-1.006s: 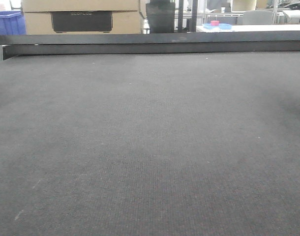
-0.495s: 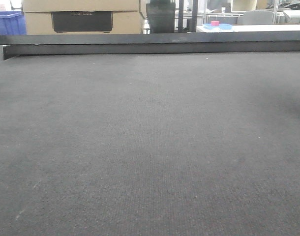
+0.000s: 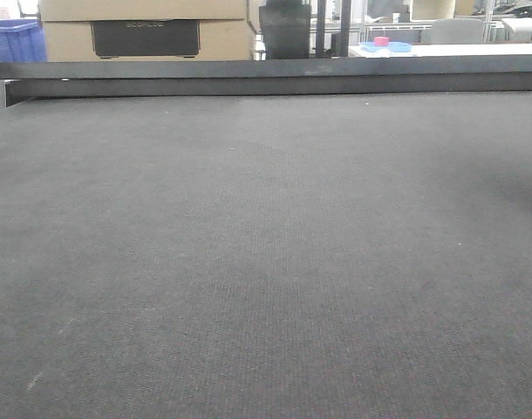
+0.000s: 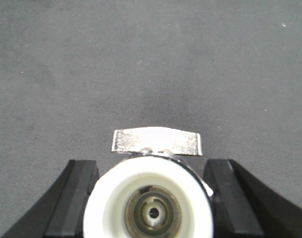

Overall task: Place valve from conveyor to right shelf box
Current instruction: 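Lift both held valves up off the conveyor belt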

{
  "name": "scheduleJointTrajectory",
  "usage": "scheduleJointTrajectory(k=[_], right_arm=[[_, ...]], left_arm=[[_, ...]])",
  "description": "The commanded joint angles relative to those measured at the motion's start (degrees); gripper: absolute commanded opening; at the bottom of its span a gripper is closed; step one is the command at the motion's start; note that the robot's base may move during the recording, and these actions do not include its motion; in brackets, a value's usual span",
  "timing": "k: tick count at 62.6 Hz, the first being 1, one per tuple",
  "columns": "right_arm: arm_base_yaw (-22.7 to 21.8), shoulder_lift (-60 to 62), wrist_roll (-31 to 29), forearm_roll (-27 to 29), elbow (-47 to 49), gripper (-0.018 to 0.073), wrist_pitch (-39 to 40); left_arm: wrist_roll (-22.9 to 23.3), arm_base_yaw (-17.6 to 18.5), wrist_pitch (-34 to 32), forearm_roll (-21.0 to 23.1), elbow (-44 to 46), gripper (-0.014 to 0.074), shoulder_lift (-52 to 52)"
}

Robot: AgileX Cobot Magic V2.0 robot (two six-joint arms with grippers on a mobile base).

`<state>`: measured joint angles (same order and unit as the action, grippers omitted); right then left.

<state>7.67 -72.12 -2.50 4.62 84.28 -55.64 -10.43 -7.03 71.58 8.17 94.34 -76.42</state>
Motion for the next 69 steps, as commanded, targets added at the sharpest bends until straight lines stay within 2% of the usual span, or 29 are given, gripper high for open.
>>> scheduleJointTrajectory(k=[1,23,49,58,69], right_arm=[[0.0,0.7,-0.5,-0.4,1.1,-0.0154,3.5],[0.0,0.7,-0.5,-0.4,1.1,-0.0154,3.8],[0.0,0.7,-0.5,-0.4,1.1,-0.0154,4.0],[0.0,0.7,-0.5,-0.3,1.1,-0.0154,6.0],[0.0,0.7,-0.5,-0.3,1.1,-0.0154,12.8]], left_arm=[[0.5,-0.2,-2.0,0.6,0.7,-0.0111,0.6],[0.5,-0.2,-7.0,0.6,0.7,-0.0111,0.6],[0.5,-0.2,-19.8,0.6,0.7,-0.0111,0.6],[0.5,-0.2,-24.0,0.6,0.7,-0.0111,0.6],[0.5,-0.2,-23.6,0.8,0.7,-0.0111,0.6]])
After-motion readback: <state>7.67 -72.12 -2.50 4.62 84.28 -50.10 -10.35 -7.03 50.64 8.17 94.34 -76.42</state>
